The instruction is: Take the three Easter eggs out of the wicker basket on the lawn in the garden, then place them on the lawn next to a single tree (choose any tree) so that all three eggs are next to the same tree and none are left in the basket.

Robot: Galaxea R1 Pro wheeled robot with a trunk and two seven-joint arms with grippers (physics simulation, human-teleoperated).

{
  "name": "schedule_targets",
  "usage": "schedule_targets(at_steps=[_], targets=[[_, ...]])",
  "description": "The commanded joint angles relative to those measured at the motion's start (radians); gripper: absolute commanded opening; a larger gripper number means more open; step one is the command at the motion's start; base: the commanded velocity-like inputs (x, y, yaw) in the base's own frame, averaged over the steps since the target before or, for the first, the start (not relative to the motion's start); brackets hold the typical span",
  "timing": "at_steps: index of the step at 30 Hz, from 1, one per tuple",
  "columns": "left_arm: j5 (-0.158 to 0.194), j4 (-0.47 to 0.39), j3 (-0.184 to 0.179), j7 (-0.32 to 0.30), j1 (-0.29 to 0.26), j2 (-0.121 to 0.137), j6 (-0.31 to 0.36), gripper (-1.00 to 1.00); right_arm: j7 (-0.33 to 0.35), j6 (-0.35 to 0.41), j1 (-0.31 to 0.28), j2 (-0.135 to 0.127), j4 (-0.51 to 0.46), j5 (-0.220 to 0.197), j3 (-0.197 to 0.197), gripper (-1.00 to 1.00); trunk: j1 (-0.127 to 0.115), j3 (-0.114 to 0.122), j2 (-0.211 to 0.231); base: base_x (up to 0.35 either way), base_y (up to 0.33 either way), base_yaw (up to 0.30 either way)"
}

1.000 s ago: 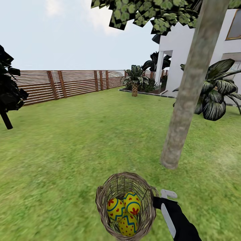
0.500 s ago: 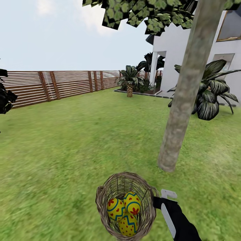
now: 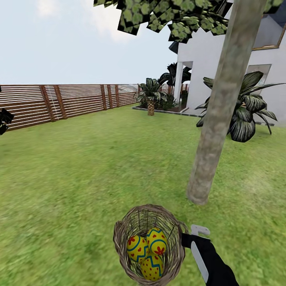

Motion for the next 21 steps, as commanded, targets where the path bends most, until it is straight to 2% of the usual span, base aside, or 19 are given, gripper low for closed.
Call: schedule_targets(at_steps=[1,4,18,21], targets=[[0.002,0.0,-0.003,0.004,-0.001,0.0,-0.004,1.0,-0.006,0.002,-0.001,0.001,-0.002,-0.015,-0.001,-1.0,0.0,-0.001,-0.001,0.003,0.002,0.0],[0.003,-0.001,-0.003,0.004,-0.001,0.0,-0.004,1.0,-0.006,0.002,-0.001,0.001,-0.001,-0.015,-0.002,-1.0,0.0,-0.001,-0.001,0.001,0.001,0.0],[0.006,-0.004,0.0,0.004,-0.001,0.0,-0.008,1.0,-0.006,0.002,-0.001,0.001,-0.001,-0.016,-0.001,-1.0,0.054,-0.045,-0.099,0.0,0.0,0.0],[0.012,-0.004,0.003,0.005,-0.001,0.003,-0.031,1.0,-0.006,0.002,-0.001,0.001,-0.001,-0.016,-0.001,-1.0,0.065,-0.055,-0.12,0.0,0.0,0.0]])
